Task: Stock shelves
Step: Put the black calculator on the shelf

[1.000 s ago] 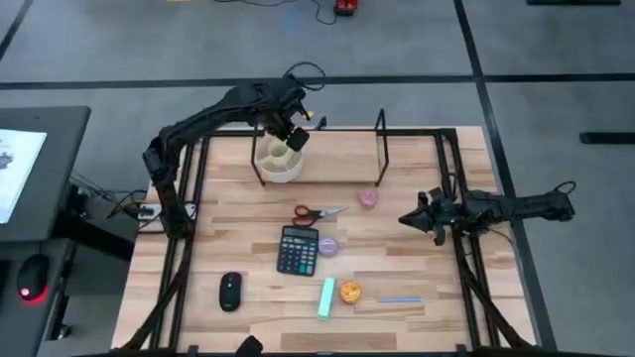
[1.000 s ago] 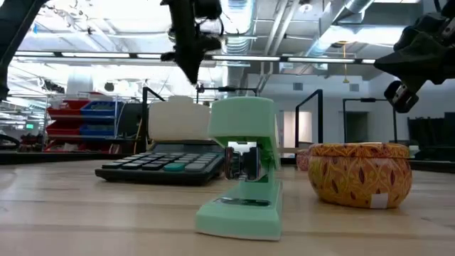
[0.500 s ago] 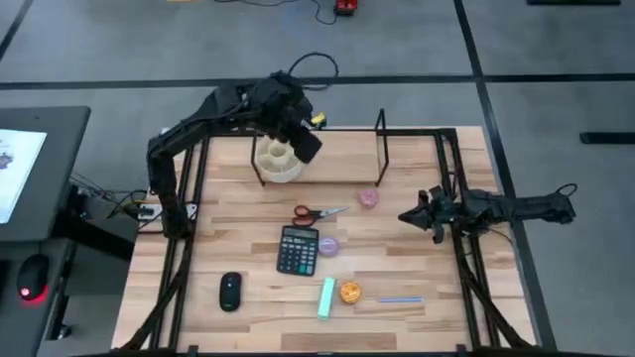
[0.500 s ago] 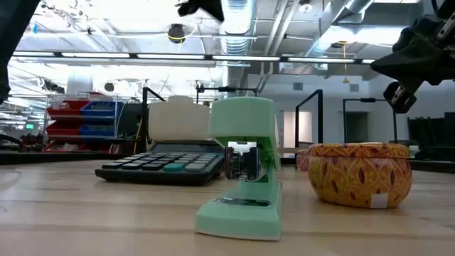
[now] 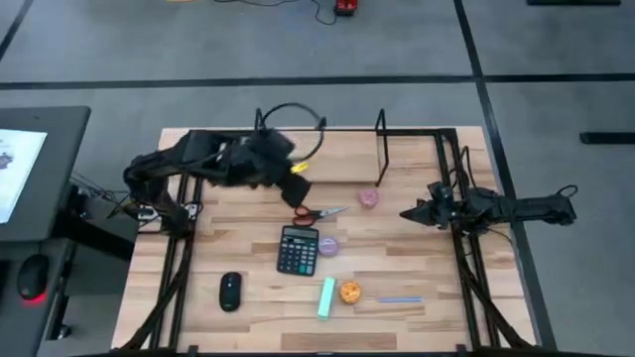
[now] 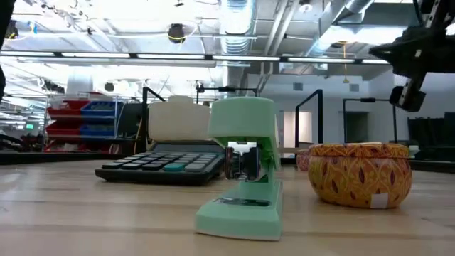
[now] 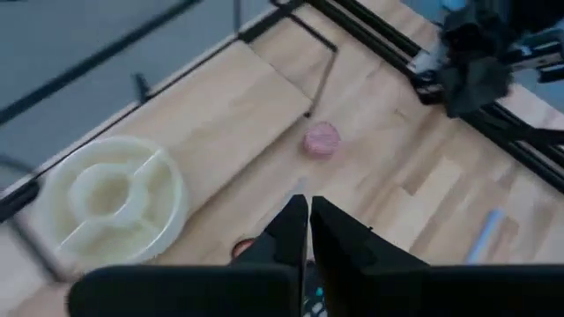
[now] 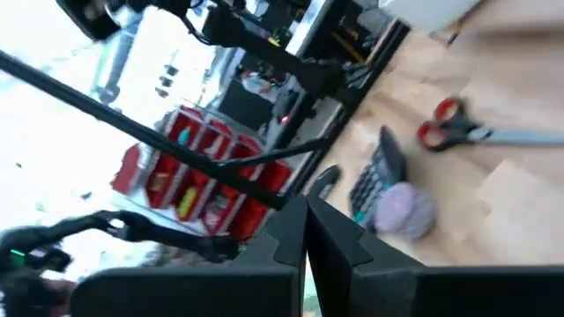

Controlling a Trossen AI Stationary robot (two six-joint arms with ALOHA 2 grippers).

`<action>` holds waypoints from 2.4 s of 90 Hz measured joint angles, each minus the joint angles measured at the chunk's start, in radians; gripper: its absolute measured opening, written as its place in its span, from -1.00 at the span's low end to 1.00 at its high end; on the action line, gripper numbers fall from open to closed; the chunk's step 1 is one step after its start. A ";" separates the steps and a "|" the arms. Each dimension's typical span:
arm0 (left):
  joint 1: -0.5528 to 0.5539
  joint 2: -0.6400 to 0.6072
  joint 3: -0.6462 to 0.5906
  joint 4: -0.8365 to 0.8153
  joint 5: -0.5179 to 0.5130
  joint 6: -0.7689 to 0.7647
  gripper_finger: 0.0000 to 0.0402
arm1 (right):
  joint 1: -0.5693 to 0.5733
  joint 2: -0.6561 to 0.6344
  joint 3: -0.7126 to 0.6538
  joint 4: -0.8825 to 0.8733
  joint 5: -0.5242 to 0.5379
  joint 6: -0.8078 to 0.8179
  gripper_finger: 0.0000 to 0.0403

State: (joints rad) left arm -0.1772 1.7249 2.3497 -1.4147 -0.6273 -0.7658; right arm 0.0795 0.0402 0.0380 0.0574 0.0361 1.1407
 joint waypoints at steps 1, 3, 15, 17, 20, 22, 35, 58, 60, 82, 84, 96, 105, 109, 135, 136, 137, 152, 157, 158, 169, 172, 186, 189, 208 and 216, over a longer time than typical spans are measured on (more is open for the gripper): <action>-0.008 -0.003 0.000 -0.010 -0.011 -0.013 -1.00 | 0.002 0.000 0.000 0.000 0.008 0.010 -1.00; -0.024 -0.009 0.000 -0.030 -0.033 -0.040 -1.00 | 0.006 0.000 0.000 0.000 0.027 0.029 -1.00; -0.135 -0.033 0.000 -0.155 -0.146 -0.229 -1.00 | 0.028 0.000 0.000 -0.007 0.144 0.181 -1.00; -0.156 -0.034 -0.002 -0.162 -0.165 -0.259 -1.00 | 0.033 0.001 0.000 -0.010 0.148 0.191 -1.00; -0.182 -0.039 -0.015 -0.153 -0.194 -0.285 -1.00 | 0.040 0.007 0.001 -0.013 0.149 0.199 -1.00; -0.199 -0.045 -0.027 -0.147 -0.212 -0.295 -1.00 | 0.042 0.010 0.001 -0.013 0.149 0.203 -1.00; -0.302 -0.083 -0.130 -0.155 -0.275 -0.480 -1.00 | 0.047 0.058 0.002 0.088 0.149 0.193 -0.99; -0.400 -0.211 -0.491 -0.083 -0.260 -0.819 -1.00 | 0.054 0.307 0.194 0.164 0.142 -0.001 -0.67; -0.404 -0.225 -0.525 -0.051 -0.255 -0.826 -1.00 | 0.057 0.338 0.220 0.164 0.136 -0.021 -0.63; -0.429 -0.415 -0.930 0.489 -0.178 -0.684 -1.00 | 0.062 0.712 0.506 0.157 0.064 -0.243 -0.42; -0.429 -0.432 -0.969 0.541 -0.168 -0.658 -1.00 | 0.062 0.746 0.534 0.154 0.056 -0.277 -0.41; -0.416 -0.530 -1.179 0.864 -0.100 -0.491 -1.00 | 0.054 0.935 0.723 0.074 0.008 -0.396 -0.40; -0.417 -0.598 -1.309 1.031 -0.079 -0.363 -1.00 | 0.020 1.077 0.895 -0.111 -0.040 -0.408 -0.40; -0.418 -0.627 -1.356 1.092 -0.073 -0.302 -1.00 | 0.003 1.143 0.969 -0.200 -0.068 -0.415 -0.40; -0.437 -0.791 -1.531 1.177 -0.058 -0.029 -1.00 | -0.069 1.517 1.306 -0.495 -0.147 -0.517 -0.38; -0.437 -0.796 -1.533 1.177 -0.058 -0.025 -1.00 | -0.071 1.528 1.314 -0.500 -0.150 -0.522 -0.38; -0.437 -0.801 -1.535 1.178 -0.058 -0.021 -1.00 | -0.072 1.544 1.324 -0.505 -0.154 -0.528 -0.37; -0.446 -0.857 -1.537 1.166 -0.043 0.054 -1.00 | -0.109 1.731 1.440 -0.571 -0.244 -0.548 -0.08; -0.446 -0.870 -1.537 1.165 -0.021 0.075 -1.00 | -0.126 1.788 1.467 -0.579 -0.272 -0.548 0.05; -0.446 -0.872 -1.537 1.164 -0.017 0.078 -1.00 | -0.130 1.799 1.471 -0.580 -0.277 -0.548 0.08; -0.446 -0.883 -1.537 1.156 0.037 0.089 -1.00 | -0.162 1.909 1.523 -0.588 -0.322 -0.534 0.26; -0.446 -0.883 -1.537 1.156 0.056 0.089 -1.00 | -0.169 1.932 1.537 -0.597 -0.329 -0.532 0.28; -0.446 -0.880 -1.537 1.126 0.107 0.070 -1.00 | -0.188 2.032 1.582 -0.663 -0.357 -0.538 0.29; -0.446 -0.877 -1.537 1.120 0.106 0.060 -1.00 | -0.190 2.049 1.586 -0.673 -0.362 -0.540 0.29; -0.446 -0.875 -1.537 1.114 0.103 0.042 -1.00 | -0.200 2.119 1.588 -0.695 -0.460 -0.542 0.29; -0.446 -0.874 -1.537 1.112 0.103 0.048 -1.00 | -0.200 2.143 1.588 -0.693 -0.507 -0.540 0.29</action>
State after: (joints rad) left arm -0.6235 0.8505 0.8127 -0.3027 -0.5246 -0.7178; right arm -0.1207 2.1828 1.6264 -0.6352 -0.4714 0.6010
